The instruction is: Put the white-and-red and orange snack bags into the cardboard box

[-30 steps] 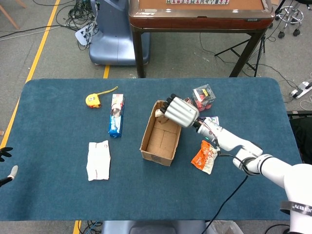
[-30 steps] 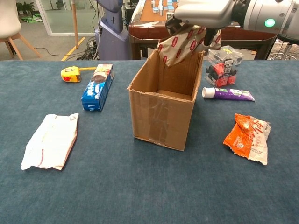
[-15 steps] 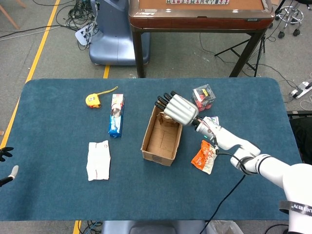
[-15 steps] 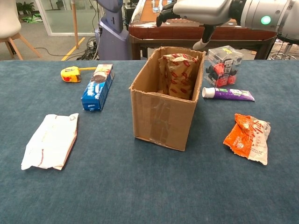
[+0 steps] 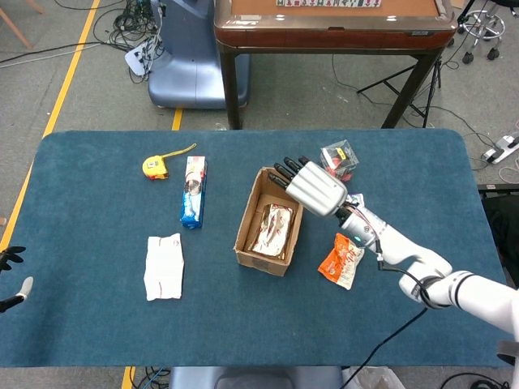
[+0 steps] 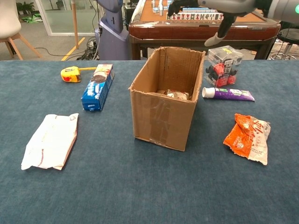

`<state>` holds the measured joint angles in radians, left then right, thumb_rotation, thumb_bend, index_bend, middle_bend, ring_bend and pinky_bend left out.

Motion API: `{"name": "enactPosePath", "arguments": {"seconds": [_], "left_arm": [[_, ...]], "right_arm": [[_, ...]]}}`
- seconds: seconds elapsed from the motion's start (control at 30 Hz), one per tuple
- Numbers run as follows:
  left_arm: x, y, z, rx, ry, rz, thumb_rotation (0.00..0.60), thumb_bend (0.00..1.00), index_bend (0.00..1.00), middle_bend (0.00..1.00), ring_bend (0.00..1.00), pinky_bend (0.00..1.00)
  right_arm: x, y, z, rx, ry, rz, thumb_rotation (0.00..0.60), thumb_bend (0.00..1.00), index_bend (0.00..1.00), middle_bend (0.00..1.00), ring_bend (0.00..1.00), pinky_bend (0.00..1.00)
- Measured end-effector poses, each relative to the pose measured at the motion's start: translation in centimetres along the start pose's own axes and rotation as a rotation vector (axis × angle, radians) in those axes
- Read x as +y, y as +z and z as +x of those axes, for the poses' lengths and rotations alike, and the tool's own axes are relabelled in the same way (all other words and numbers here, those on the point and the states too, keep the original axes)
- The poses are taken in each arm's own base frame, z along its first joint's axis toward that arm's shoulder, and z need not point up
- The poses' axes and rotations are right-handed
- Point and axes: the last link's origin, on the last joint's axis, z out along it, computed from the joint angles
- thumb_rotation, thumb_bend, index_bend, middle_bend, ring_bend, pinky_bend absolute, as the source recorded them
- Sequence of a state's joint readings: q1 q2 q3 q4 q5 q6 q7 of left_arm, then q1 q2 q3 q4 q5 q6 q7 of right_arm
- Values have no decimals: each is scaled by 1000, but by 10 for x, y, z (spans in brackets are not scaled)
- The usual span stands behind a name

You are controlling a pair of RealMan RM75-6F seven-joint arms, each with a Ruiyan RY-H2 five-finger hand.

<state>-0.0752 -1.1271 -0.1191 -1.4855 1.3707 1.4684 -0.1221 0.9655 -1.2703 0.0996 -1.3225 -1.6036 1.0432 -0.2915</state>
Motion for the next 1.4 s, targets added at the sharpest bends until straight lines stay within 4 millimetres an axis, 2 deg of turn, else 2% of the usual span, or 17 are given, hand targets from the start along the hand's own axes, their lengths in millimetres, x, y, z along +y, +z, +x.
{"name": "enactPosePath", "arguments": {"seconds": [0.13,0.33,0.5,0.7,1.07,1.4], "left_arm": [[2,0,-1,-2,8,-7,600,299,271,405,419,568],[3,1,-2,-1,18,-8,600,300,271,405,419,567],[3,-1,-3,-3,26,-8,600,299,271,405,419,567],[6,2,-2,0,36,-10,600,299,271,405,419,567],[8,2,-3,-2,43,-12,600,299,271,405,419,568],[8,2,-4,-3,42,-14,600,299,271,405,419,568]], "right_arm": [[0,-26,7,-77,54,-30,600,0,240,262,242,438],[2,-77,14,-224,95,-65,600,0,240,262,232,397],[-3,-123,4,-335,103,-64,600,0,240,262,231,388],[-11,-156,-9,-405,129,-65,600,0,240,262,223,375],[-13,-194,-39,-513,162,-96,600,0,240,221,177,290],[-18,-203,-70,-618,161,-108,600,0,240,144,100,219]]}}
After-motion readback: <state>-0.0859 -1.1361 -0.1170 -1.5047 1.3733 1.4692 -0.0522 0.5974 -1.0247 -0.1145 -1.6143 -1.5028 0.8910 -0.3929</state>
